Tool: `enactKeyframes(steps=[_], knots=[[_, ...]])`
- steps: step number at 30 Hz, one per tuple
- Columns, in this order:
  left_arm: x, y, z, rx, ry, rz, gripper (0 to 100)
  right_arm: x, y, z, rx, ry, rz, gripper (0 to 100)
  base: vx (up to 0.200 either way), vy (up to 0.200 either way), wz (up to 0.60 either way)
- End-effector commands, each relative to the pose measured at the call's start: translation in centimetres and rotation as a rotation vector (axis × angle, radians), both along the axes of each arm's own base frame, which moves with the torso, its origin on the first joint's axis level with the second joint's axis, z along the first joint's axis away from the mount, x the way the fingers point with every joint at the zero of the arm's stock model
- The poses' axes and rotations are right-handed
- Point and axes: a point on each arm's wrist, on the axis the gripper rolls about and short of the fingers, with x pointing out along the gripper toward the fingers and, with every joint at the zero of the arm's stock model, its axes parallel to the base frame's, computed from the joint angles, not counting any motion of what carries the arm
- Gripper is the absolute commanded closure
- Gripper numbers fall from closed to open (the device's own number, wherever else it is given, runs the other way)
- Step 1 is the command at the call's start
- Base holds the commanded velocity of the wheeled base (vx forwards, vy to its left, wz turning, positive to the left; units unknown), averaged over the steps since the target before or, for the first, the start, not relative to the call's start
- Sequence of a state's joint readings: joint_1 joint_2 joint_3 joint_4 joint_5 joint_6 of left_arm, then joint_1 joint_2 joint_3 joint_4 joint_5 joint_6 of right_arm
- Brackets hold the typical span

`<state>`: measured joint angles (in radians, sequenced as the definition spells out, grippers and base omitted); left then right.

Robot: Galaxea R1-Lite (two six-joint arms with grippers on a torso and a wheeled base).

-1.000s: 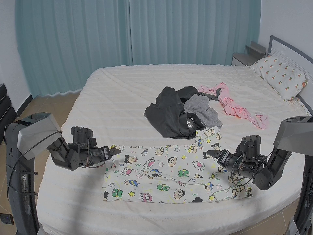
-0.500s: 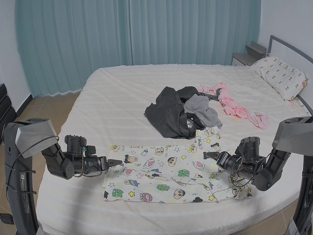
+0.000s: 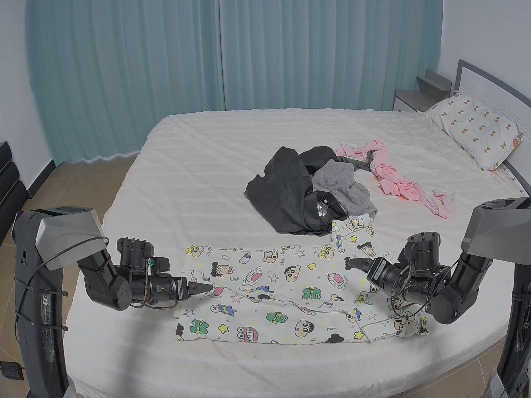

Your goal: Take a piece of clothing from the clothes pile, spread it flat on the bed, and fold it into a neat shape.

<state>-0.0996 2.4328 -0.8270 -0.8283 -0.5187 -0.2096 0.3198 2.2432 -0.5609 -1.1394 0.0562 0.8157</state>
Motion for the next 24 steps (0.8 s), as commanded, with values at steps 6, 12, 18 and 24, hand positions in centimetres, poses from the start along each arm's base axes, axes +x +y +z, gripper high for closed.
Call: enactKeyframes(steps=[6,12,18,24], knots=[[-0.2,-0.2,-0.4,0.005,0.016,-0.002,100,-0.1,0.0,0.0,0.007,0.003,0.004,0,0.000,0.000,0.00],[-1.2,-0.7,-0.5,0.023,0.043,-0.004,100,0.0,-0.2,0.1,0.008,0.000,-0.004,0,0.000,0.000,0.00],[-1.6,-0.9,1.0,0.062,0.011,0.025,100,-0.1,0.1,-0.4,0.004,0.016,0.008,0,0.000,0.000,0.00],[-3.0,-0.7,3.5,0.066,0.038,0.027,100,-0.1,0.1,-0.4,0.002,0.016,0.008,0,0.000,0.000,0.00]])
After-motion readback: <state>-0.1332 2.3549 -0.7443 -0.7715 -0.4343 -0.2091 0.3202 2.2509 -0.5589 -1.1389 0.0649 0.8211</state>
